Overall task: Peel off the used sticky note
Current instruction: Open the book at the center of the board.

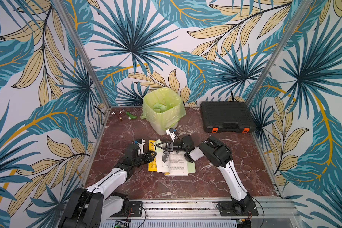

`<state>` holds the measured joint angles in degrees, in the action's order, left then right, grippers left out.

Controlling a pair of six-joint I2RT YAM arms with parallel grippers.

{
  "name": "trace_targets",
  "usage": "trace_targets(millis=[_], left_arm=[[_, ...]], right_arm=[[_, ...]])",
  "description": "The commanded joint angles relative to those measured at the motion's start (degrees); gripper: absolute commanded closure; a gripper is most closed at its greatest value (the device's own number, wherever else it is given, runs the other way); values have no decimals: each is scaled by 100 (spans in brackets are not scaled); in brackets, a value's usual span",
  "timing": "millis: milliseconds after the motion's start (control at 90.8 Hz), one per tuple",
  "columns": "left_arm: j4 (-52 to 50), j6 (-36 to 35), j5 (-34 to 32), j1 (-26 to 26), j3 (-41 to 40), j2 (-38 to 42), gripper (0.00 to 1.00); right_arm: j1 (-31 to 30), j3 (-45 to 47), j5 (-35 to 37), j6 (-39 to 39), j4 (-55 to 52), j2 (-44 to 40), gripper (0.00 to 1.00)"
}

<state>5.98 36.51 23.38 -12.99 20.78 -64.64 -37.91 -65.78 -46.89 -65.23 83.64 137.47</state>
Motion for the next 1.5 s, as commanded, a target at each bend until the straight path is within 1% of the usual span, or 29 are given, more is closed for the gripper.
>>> trace_targets(millis=[0,110,297,914,1201,1388,1487], left_arm=[[106,-36,26,40,-87,3,51],[105,-27,12,47,-99,11,52],[97,-32,9,84,-152,115,58],[214,45,-3,173,-249,270,59],[352,88,53,183,-198,130,59],[476,157,106,185,-91,53,53],[553,203,111,192,-52,1,52]], right_arm=[[-76,144,21,115,-155,-167,100],[-84,144,40,127,-157,-176,100],[-77,162,74,127,-161,-182,100],[-77,206,108,159,-155,-226,100],[-84,245,93,166,-155,-252,100],[-78,267,84,182,-155,-262,100],[-77,289,84,212,-155,-281,100]])
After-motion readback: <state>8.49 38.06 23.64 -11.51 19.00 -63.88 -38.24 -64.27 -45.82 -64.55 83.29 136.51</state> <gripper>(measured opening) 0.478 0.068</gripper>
